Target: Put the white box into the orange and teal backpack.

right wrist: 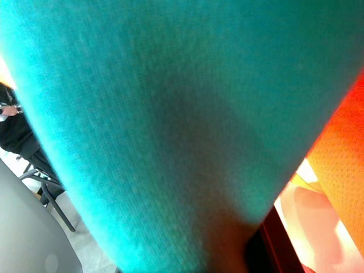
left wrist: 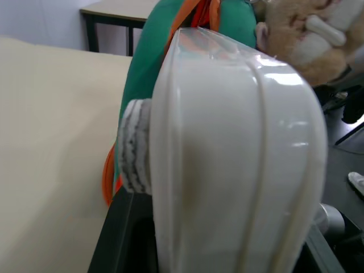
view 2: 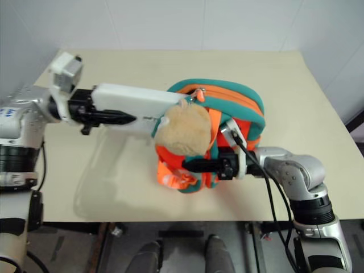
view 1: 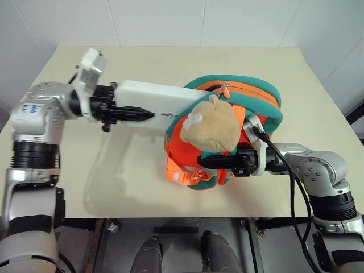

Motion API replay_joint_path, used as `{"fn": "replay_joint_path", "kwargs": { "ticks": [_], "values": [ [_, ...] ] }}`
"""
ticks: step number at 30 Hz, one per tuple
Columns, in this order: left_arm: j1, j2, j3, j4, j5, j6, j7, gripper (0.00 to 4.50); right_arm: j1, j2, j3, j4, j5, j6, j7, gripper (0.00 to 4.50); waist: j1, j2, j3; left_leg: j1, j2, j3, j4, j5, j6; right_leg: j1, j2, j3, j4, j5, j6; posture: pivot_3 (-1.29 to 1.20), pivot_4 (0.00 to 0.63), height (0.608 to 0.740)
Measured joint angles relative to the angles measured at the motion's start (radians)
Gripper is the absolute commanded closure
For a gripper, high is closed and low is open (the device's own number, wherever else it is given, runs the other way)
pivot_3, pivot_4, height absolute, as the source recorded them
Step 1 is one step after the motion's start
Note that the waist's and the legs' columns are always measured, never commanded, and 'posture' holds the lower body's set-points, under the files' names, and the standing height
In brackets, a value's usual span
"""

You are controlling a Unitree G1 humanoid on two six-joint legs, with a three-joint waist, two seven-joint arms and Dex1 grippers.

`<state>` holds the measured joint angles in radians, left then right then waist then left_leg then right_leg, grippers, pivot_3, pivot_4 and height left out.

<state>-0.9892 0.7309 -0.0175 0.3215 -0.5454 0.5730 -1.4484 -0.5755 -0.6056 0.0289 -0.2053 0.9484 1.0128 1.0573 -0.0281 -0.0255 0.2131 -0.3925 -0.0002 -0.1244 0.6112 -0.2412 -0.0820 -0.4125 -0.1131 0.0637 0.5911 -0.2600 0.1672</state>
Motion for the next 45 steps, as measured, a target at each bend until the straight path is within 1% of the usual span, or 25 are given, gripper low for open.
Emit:
{"fn": "replay_joint_path", "kwargs": {
  "ticks": [3,8,13,17,21,23,24,26,31,32,38,45],
  "values": [
    [-0.038,-0.028,-0.031,-0.005,0.035,0.009,0.018,3.23,-0.001,0.005,0.003,0.001,-0.001,-0.004,0.002,4.41,-0.009,0.000,0.000,0.000,0.000,0.000,0.000,0.000,0.000,-0.001,0.000,0.000,0.000,0.000,0.000,0.00,0.150,0.740],
    [-0.103,-0.099,-0.080,-0.004,0.101,0.011,0.069,3.23,-0.003,0.015,0.003,0.004,-0.005,-0.012,0.002,4.41,-0.002,0.000,0.000,0.000,0.000,0.000,0.000,0.000,0.000,-0.001,0.000,0.000,0.000,0.000,0.001,0.00,0.150,0.740],
    [-0.126,-0.154,-0.152,-0.004,0.171,0.001,0.096,3.23,-0.004,0.031,0.004,0.004,-0.007,-0.012,-0.001,4.41,-0.003,0.000,0.000,0.000,0.000,0.000,0.000,0.000,0.000,-0.001,0.000,0.000,0.001,0.000,0.001,0.00,0.150,0.740],
    [-0.132,-0.189,-0.204,-0.005,0.234,-0.047,0.104,3.23,-0.004,0.046,0.005,0.004,-0.007,-0.012,-0.008,4.41,-0.003,0.000,0.000,0.000,0.000,0.000,0.000,0.000,0.000,-0.001,0.000,0.000,0.001,0.000,0.001,0.00,0.150,0.740],
    [-0.132,-0.219,-0.217,-0.007,0.263,-0.061,0.107,3.23,-0.001,0.053,0.003,0.003,-0.007,-0.013,-0.023,4.41,-0.002,0.000,0.000,0.000,0.000,0.000,0.000,0.000,0.000,-0.001,0.000,0.000,0.000,0.000,0.001,0.00,0.150,0.740],
    [-0.132,-0.227,-0.220,-0.009,0.277,-0.074,0.108,2.50,0.004,0.059,0.001,0.001,-0.007,-0.016,-0.029,4.41,-0.001,0.000,0.000,0.000,0.000,0.000,0.000,0.000,0.000,-0.001,0.000,0.000,0.000,0.000,0.001,0.00,0.150,0.740],
    [-0.132,-0.229,-0.220,-0.017,0.277,-0.070,0.108,2.26,0.007,0.062,0.001,-0.001,-0.007,-0.018,-0.034,4.41,-0.001,0.000,0.000,0.000,0.000,0.000,0.000,0.000,0.000,-0.001,0.000,0.000,0.000,0.000,0.001,0.00,0.150,0.740],
    [-0.132,-0.241,-0.219,-0.043,0.275,-0.055,0.107,1.65,0.011,0.064,0.001,-0.003,-0.007,-0.019,-0.040,4.41,0.000,0.000,0.000,-0.001,0.000,0.000,0.000,0.000,0.000,-0.001,0.000,0.000,0.000,0.000,0.001,0.00,0.150,0.740],
    [-0.132,-0.218,-0.213,-0.085,0.243,0.026,0.090,0.13,0.014,0.068,0.002,-0.015,-0.006,-0.023,-0.043,4.41,-0.006,0.000,0.000,-0.001,0.000,0.000,0.000,0.000,0.000,-0.001,0.000,0.000,0.001,-0.001,0.001,0.00,0.150,0.740],
    [-0.128,-0.204,-0.203,-0.090,0.229,0.043,0.079,0.02,0.014,0.070,0.004,-0.020,-0.006,-0.023,-0.043,4.41,-0.008,0.000,0.000,-0.001,0.000,0.000,0.000,0.000,0.000,-0.001,0.000,0.000,0.001,-0.001,0.001,0.00,0.150,0.740],
    [-0.094,-0.084,-0.150,-0.131,0.132,0.110,-0.035,0.02,0.014,0.075,0.007,-0.020,-0.007,-0.026,-0.043,4.41,-0.012,0.001,0.000,-0.001,0.000,0.000,0.000,0.000,0.000,-0.001,0.000,0.000,0.001,-0.001,0.001,0.00,0.150,0.740],
    [-0.091,0.025,-0.104,-0.108,0.112,0.108,-0.052,0.02,0.010,0.077,0.008,-0.001,-0.019,-0.032,-0.042,4.41,-0.009,0.001,0.000,0.000,0.000,0.000,0.000,0.000,0.000,-0.001,0.000,0.000,0.002,-0.001,0.001,0.00,0.150,0.740]
  ]
}}
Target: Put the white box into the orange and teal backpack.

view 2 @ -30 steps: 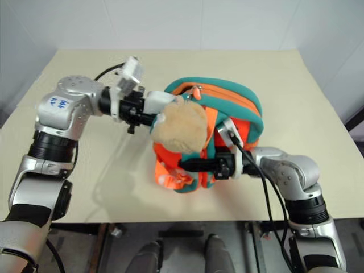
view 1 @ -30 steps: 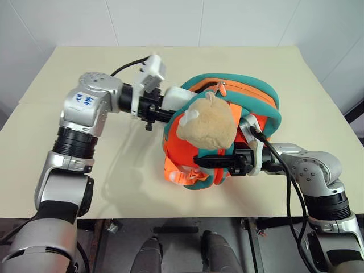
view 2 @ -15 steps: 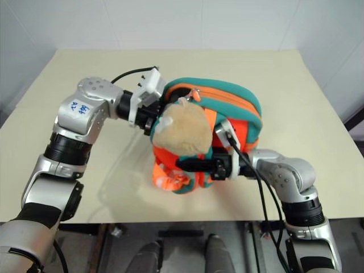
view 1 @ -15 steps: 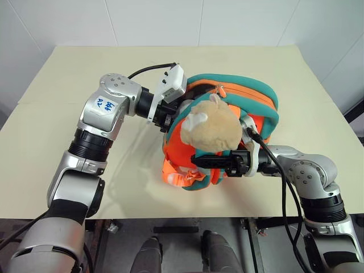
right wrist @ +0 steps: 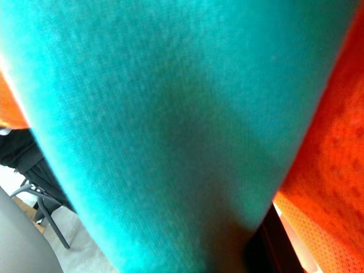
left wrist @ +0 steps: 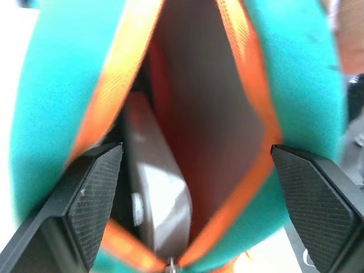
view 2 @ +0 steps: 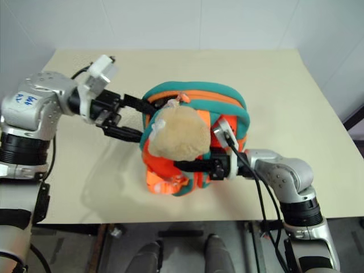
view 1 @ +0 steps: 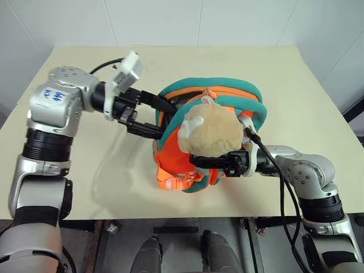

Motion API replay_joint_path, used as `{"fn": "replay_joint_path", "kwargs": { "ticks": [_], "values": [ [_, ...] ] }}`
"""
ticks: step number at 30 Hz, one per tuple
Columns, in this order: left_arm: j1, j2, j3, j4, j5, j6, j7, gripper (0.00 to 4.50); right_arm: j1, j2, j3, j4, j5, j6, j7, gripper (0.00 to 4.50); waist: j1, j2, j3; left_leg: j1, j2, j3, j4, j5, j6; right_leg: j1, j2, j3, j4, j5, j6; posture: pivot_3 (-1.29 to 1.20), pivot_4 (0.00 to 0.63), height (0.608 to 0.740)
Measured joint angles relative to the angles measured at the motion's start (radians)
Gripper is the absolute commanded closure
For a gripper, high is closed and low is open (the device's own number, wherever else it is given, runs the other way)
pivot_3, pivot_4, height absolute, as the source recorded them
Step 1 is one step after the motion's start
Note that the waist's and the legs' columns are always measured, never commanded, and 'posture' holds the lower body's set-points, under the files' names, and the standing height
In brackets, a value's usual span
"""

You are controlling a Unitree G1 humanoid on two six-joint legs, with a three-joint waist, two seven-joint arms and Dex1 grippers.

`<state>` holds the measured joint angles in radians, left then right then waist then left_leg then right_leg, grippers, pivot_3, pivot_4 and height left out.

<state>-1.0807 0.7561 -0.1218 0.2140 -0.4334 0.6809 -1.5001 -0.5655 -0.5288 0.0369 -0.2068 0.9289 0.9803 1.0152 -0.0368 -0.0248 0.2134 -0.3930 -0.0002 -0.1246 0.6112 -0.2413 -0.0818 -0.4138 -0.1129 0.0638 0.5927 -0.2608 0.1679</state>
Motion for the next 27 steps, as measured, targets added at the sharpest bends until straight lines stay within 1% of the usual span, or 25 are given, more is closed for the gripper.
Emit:
{"fn": "replay_joint_path", "kwargs": {
  "ticks": [6,9,12,15,18,24,27],
  "values": [
    [0.000,0.058,0.064,0.077,-0.035,-0.010,-0.001,0.02,-0.009,0.007,0.002,0.012,-0.010,-0.001,0.001,4.41,0.004,0.000,0.000,0.000,0.000,0.000,0.000,0.000,0.000,0.000,0.000,0.000,0.001,0.000,0.000,0.00,0.150,0.740],
    [-0.003,0.129,0.107,0.120,-0.074,0.026,-0.002,0.02,-0.010,0.009,0.005,0.015,-0.018,-0.001,0.002,4.41,-0.003,0.000,0.000,0.000,0.000,0.000,0.000,0.000,0.000,0.000,0.000,0.000,0.001,0.000,0.000,0.00,0.150,0.740],
    [-0.008,0.161,0.147,0.118,-0.113,0.051,-0.002,0.02,-0.011,0.009,0.005,0.017,-0.021,-0.001,0.002,4.41,-0.002,0.000,0.000,0.000,0.000,0.000,0.000,0.000,0.000,0.000,0.000,0.000,0.001,-0.001,0.000,0.00,0.150,0.740],
    [-0.021,0.127,0.202,0.098,-0.175,0.052,0.001,0.02,-0.011,0.010,0.005,0.020,-0.024,-0.001,0.004,4.41,0.004,0.000,0.000,0.000,0.000,0.000,0.000,0.000,0.000,0.000,0.000,0.000,0.002,-0.001,0.000,0.00,0.150,0.740],
    [-0.046,0.066,0.263,0.021,-0.275,0.105,0.028,0.02,-0.018,0.016,0.007,0.025,-0.030,-0.001,0.007,4.41,0.007,0.000,0.000,0.000,0.000,0.000,0.001,0.000,0.000,0.000,0.000,0.000,0.002,-0.001,0.000,0.00,0.150,0.740],
    [-0.024,0.050,0.272,-0.133,-0.448,0.369,0.108,0.02,-0.041,0.029,0.021,0.056,-0.048,-0.002,0.019,4.41,-0.014,0.000,0.000,0.002,0.000,-0.001,0.001,0.000,0.000,0.000,0.000,0.000,0.004,-0.001,0.000,0.00,0.150,0.740],
    [0.004,0.057,0.247,-0.200,-0.504,0.475,0.121,0.02,-0.046,0.032,0.025,0.064,-0.056,-0.008,0.024,4.41,-0.019,0.000,0.000,0.002,0.000,-0.001,0.001,0.000,0.000,0.000,0.000,0.000,0.005,-0.001,-0.001,0.00,0.150,0.740]
  ]
}}
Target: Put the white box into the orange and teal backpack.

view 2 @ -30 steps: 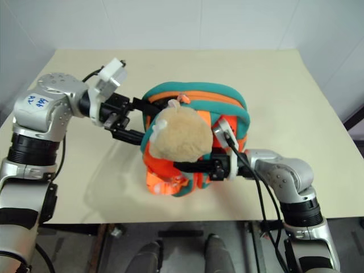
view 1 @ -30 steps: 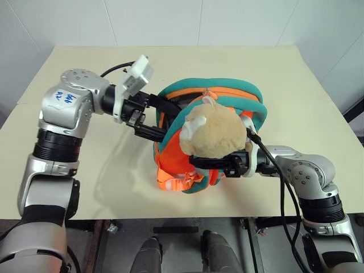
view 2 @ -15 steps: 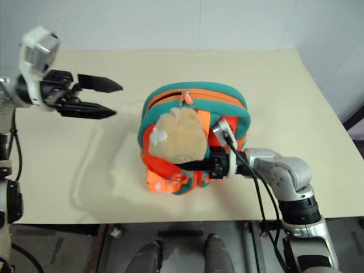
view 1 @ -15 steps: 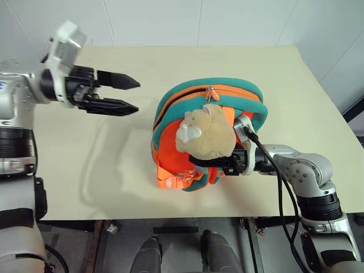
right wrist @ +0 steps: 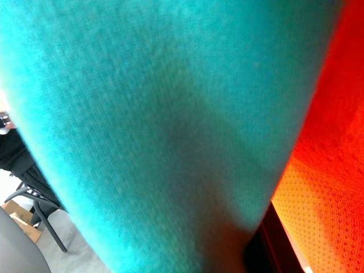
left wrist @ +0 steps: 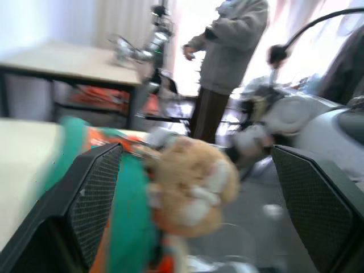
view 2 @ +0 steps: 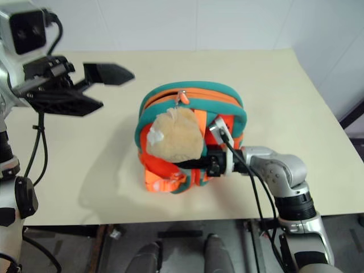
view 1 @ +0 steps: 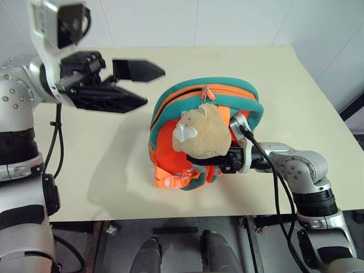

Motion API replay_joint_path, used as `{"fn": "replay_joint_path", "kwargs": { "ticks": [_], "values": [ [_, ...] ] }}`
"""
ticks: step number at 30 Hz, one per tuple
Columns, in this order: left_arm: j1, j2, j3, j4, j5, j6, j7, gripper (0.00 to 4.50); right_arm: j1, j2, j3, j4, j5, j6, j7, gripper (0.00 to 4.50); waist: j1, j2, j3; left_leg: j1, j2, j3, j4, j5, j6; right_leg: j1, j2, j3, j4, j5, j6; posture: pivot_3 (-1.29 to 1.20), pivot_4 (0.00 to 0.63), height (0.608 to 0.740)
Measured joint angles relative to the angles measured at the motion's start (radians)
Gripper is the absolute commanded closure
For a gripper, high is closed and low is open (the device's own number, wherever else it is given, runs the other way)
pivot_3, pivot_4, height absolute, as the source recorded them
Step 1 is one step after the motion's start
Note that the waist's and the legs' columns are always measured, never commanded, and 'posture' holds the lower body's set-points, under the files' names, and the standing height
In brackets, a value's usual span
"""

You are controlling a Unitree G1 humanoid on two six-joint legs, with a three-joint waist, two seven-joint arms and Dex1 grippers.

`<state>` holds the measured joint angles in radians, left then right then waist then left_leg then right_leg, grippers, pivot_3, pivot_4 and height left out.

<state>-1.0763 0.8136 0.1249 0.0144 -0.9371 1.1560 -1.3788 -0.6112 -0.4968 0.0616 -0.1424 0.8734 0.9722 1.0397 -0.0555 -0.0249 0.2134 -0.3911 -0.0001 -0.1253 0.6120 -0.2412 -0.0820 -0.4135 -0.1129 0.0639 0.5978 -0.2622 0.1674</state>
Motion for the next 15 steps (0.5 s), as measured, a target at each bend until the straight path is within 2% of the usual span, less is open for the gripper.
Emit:
{"fn": "replay_joint_path", "kwargs": {
  "ticks": [6,11,15],
  "values": [
    [0.004,-0.033,-0.031,-0.088,-0.010,0.009,0.048,0.02,-0.009,0.020,0.008,0.030,-0.017,-0.017,0.015,4.41,0.002,0.000,0.000,0.001,0.000,0.000,0.000,0.000,0.000,0.000,0.000,0.000,0.000,0.000,0.000,0.00,0.150,0.740],
    [0.035,-0.092,-0.098,-0.153,0.013,-0.055,0.077,0.02,-0.016,0.042,0.009,0.046,-0.030,-0.032,0.018,4.41,0.000,0.000,0.000,0.001,0.000,0.000,0.000,0.000,0.000,0.000,0.000,0.000,-0.001,0.000,0.000,0.00,0.150,0.740],
    [0.050,-0.092,-0.133,-0.168,0.056,-0.128,0.073,0.02,-0.017,0.049,0.010,0.052,-0.036,-0.033,0.018,4.41,0.000,0.000,0.000,0.001,0.000,0.000,0.000,0.000,0.000,0.000,0.000,0.000,-0.001,0.000,0.000,0.00,0.150,0.740]
  ]
}}
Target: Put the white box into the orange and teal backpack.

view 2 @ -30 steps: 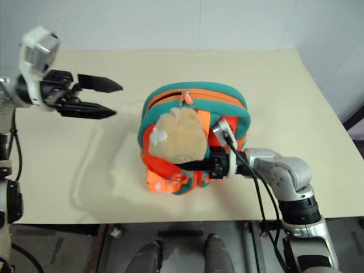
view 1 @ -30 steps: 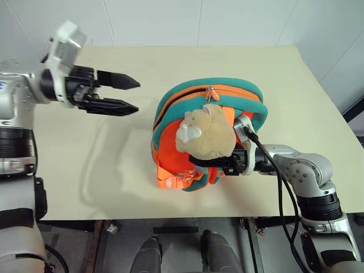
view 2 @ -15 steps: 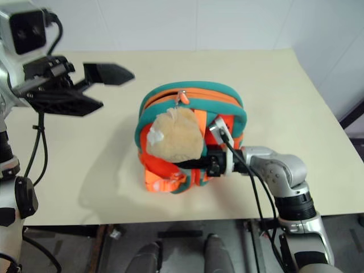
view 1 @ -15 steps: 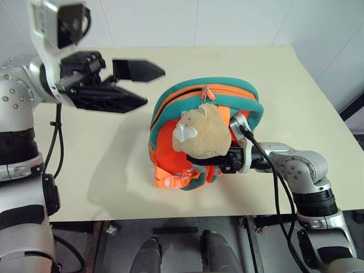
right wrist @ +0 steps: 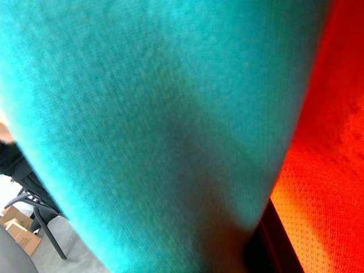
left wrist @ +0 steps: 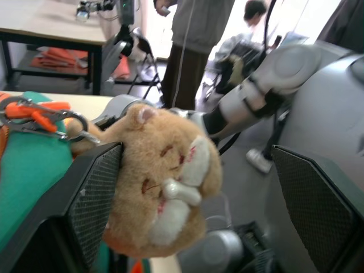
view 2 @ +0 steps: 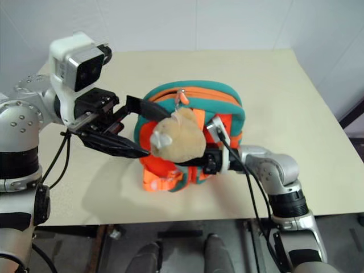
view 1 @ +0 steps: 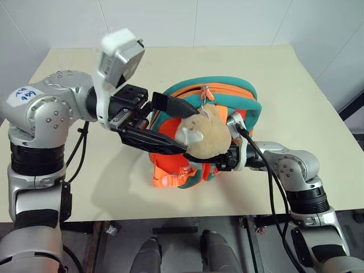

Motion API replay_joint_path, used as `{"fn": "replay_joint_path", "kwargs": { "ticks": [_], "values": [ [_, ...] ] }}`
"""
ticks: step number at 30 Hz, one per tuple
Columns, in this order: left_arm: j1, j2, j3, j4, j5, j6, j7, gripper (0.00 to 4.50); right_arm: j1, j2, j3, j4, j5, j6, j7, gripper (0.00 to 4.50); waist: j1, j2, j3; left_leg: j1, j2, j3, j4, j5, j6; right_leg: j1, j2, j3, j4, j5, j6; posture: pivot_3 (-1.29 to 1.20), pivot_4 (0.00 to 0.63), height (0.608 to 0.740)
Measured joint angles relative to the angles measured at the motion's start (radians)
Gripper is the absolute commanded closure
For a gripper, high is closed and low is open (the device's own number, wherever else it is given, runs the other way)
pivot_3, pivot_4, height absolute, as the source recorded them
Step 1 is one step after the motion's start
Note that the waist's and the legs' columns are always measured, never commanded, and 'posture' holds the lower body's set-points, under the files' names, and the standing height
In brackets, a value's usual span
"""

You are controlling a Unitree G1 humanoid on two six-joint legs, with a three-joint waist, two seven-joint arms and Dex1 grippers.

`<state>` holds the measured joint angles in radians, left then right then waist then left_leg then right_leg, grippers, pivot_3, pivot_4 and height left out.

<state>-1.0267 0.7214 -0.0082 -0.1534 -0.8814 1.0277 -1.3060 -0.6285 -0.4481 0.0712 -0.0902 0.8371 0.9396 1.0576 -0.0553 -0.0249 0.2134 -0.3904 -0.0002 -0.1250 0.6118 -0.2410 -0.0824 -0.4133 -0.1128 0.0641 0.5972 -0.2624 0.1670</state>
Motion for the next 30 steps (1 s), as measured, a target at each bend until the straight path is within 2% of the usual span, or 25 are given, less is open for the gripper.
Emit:
{"fn": "replay_joint_path", "kwargs": {
  "ticks": [8,15,24,27,30],
  "values": [
    [0.008,0.012,-0.092,-0.023,0.123,-0.140,-0.011,0.02,0.001,0.003,0.000,0.002,-0.006,0.002,-0.001,4.41,0.004,0.000,0.000,0.000,0.000,0.000,0.000,0.000,0.000,0.001,0.000,0.000,-0.001,0.000,0.000,0.00,0.150,0.740],
    [-0.004,-0.045,-0.153,0.012,0.272,-0.252,0.060,0.02,0.001,0.005,-0.003,0.003,-0.005,0.001,-0.003,4.41,0.009,0.000,0.000,0.000,0.000,0.000,0.001,0.000,0.000,0.001,0.000,0.000,0.000,0.000,0.000,0.00,0.150,0.740],
    [-0.004,-0.145,-0.164,0.010,0.264,-0.194,0.137,0.02,0.001,0.013,-0.014,-0.002,-0.004,0.001,-0.010,4.41,0.025,0.000,0.000,0.000,0.000,0.000,0.001,0.000,0.000,0.001,0.000,0.000,0.000,0.000,0.000,0.00,0.150,0.740],
    [-0.004,-0.160,-0.138,0.011,0.227,-0.138,0.159,0.66,0.004,0.013,-0.015,-0.010,-0.003,0.002,-0.012,4.41,0.022,0.000,0.000,0.000,0.000,0.000,0.001,0.000,0.000,0.001,0.000,0.000,0.000,0.000,0.000,0.00,0.150,0.740],
    [-0.004,-0.161,-0.107,0.013,0.193,-0.098,0.171,1.54,0.010,0.014,-0.014,-0.024,-0.003,0.003,-0.018,4.41,0.022,0.000,0.000,0.000,0.000,0.000,0.001,0.000,0.000,0.001,0.000,0.000,0.000,0.000,0.000,0.00,0.150,0.740]
  ]
}}
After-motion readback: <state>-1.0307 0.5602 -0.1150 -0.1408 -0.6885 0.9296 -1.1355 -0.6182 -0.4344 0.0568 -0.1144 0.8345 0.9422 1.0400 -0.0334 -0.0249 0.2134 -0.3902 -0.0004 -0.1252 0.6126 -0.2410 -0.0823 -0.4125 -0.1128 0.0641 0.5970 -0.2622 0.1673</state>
